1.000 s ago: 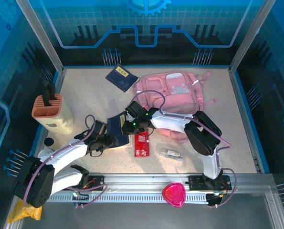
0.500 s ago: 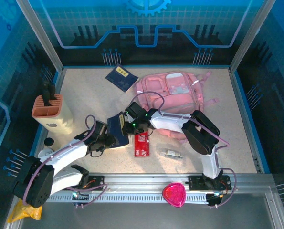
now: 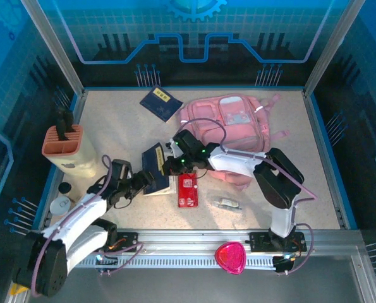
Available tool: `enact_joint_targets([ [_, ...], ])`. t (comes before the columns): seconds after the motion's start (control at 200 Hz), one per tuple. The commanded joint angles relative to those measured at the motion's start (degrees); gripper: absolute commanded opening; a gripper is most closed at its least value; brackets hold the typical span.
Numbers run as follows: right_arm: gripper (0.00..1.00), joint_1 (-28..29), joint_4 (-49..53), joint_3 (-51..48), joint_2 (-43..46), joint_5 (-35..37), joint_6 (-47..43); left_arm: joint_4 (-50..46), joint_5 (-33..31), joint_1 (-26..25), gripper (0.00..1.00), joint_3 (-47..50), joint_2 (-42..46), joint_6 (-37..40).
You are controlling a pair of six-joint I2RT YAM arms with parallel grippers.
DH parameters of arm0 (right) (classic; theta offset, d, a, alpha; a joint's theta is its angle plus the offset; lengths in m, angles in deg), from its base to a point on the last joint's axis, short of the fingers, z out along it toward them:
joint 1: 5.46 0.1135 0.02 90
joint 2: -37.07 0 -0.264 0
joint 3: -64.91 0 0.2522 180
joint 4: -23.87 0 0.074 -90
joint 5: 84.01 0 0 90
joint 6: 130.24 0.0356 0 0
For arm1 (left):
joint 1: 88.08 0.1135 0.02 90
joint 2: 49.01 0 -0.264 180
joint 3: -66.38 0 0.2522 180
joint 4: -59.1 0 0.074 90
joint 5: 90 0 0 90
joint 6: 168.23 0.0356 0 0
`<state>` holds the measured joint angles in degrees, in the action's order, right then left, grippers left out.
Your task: Pack the student bag
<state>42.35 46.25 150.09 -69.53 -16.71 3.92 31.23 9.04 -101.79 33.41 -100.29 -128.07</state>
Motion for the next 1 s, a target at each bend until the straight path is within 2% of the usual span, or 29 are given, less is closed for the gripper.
enact_joint_targets([
  [0.0, 0.0, -2.0, -6.7, -1.1, 2.9, -5.8, 2.7, 0.6, 5.8, 2.6, 0.74, 1.5, 2.8, -0.8],
  [0.14, 0.0, -3.3, -12.2, -2.2, 2.6, -10.9, 6.5, 4.1, 10.6, 4.8, 0.76, 2.5, 3.1, -2.4],
  [0.255, 0.0, -3.7, -14.0, -2.8, 2.7, -12.5, 7.3, 8.3, 13.2, 4.9, 0.76, 3.6, 2.9, -4.5],
  [0.56, 0.0, -6.2, -17.3, -6.4, -0.2, -13.0, 8.6, 10.5, 15.3, 4.9, 0.5, 4.6, 6.8, -6.5],
  [0.785, 0.0, -6.8, -16.2, -6.5, -2.3, -12.3, 7.3, 10.1, 15.6, 4.9, 0.35, 4.1, 8.7, -7.3],
  [0.996, 0.0, -6.8, -16.7, -6.4, -3.6, -12.0, 7.6, 13.7, 15.7, 4.5, 0.33, 4.8, 8.0, -9.6],
])
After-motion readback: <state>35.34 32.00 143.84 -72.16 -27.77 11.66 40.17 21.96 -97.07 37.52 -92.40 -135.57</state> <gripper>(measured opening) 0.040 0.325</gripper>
